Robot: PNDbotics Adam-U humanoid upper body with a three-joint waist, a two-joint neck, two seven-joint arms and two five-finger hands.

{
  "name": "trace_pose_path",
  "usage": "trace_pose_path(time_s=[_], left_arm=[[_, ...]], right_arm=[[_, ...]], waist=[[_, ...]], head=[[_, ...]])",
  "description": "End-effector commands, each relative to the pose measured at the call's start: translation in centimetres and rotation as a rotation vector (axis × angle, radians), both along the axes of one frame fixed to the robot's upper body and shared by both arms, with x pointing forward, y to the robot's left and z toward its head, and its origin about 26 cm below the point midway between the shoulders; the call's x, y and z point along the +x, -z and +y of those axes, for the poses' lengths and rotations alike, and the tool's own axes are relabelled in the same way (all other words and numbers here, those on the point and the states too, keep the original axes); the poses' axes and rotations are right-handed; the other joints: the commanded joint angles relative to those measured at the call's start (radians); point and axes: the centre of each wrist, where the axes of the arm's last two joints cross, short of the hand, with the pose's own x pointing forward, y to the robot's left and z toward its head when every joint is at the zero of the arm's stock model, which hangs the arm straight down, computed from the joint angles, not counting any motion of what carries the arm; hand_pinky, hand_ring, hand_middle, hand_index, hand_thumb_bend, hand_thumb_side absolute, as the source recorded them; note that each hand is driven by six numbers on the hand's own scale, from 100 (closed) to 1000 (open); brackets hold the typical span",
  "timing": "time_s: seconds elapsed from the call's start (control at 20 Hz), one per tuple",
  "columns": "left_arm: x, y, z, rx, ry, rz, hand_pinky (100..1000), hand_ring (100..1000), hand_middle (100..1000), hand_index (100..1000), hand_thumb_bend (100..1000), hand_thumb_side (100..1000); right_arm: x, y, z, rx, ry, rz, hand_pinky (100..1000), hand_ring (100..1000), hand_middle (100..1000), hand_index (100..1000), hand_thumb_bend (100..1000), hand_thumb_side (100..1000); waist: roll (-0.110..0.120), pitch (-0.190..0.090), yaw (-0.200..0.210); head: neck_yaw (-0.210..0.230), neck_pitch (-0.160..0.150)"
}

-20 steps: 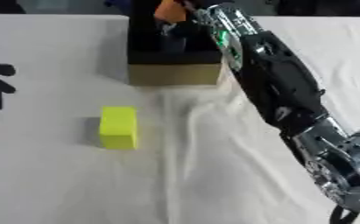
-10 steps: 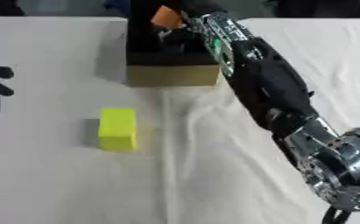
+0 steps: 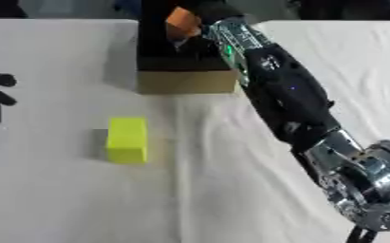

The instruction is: Pick up objects on the table and place them in the box.

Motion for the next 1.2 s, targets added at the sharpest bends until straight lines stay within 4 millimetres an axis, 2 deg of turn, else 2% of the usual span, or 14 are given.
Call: trace_pose_path(time_s=[0.05, 0.35, 0.7, 0.9, 1.0, 1.05, 1.2], left_arm=[[-0.1, -0.7, 0.0, 0.015, 0.006, -0.023, 701, 598, 677, 791, 100, 900], [-0.1, -0.7, 0.0, 0.017, 0.008, -0.023, 701, 599, 677, 791, 100, 899], [-0.1, -0.8, 0.0, 0.021, 0.007, -0.023, 701, 600, 678, 791, 100, 899], [-0.1, -0.9, 0.1, 0.024, 0.005, -0.025, 701, 601, 679, 791, 100, 901], [-0.1, -1.0, 0.1, 0.029, 0.006, -0.028, 702, 602, 679, 791, 100, 902], [-0.1, -1.1, 0.1, 0.033, 0.006, -0.03, 703, 604, 680, 792, 100, 901], [0.1, -1.7, 0.2, 0.056, 0.01, -0.052, 705, 609, 683, 793, 100, 899]], right_arm=[[-0.5, -2.5, 0.2, 0.001, -0.002, -0.069, 933, 992, 894, 972, 329, 907], [-1.2, -4.2, 0.5, 0.045, -0.015, -0.144, 932, 990, 885, 977, 284, 957], [-2.1, -6.3, 0.3, 0.086, -0.029, -0.219, 930, 986, 875, 978, 234, 953], [-2.7, -7.5, -0.4, 0.088, -0.041, -0.246, 928, 984, 869, 976, 183, 947], [-3.1, -8.1, -1.0, 0.083, -0.059, -0.259, 927, 983, 864, 975, 194, 946], [-3.4, -8.4, -1.2, 0.083, -0.069, -0.267, 926, 980, 855, 974, 145, 936], [-4.8, -9.5, -2.3, 0.096, -0.124, -0.316, 926, 974, 842, 967, 100, 895]], waist=[[0.006, -0.022, -0.001], [0.005, -0.025, -0.002], [0.006, -0.03, -0.004], [0.006, -0.031, -0.007], [0.006, -0.03, -0.008], [0.006, -0.03, -0.008], [0.008, -0.028, -0.013]], head=[[0.001, -0.004], [0.002, -0.003], [0.007, -0.003], [0.011, -0.001], [0.013, 0.002], [0.015, 0.003], [0.021, 0.006]])
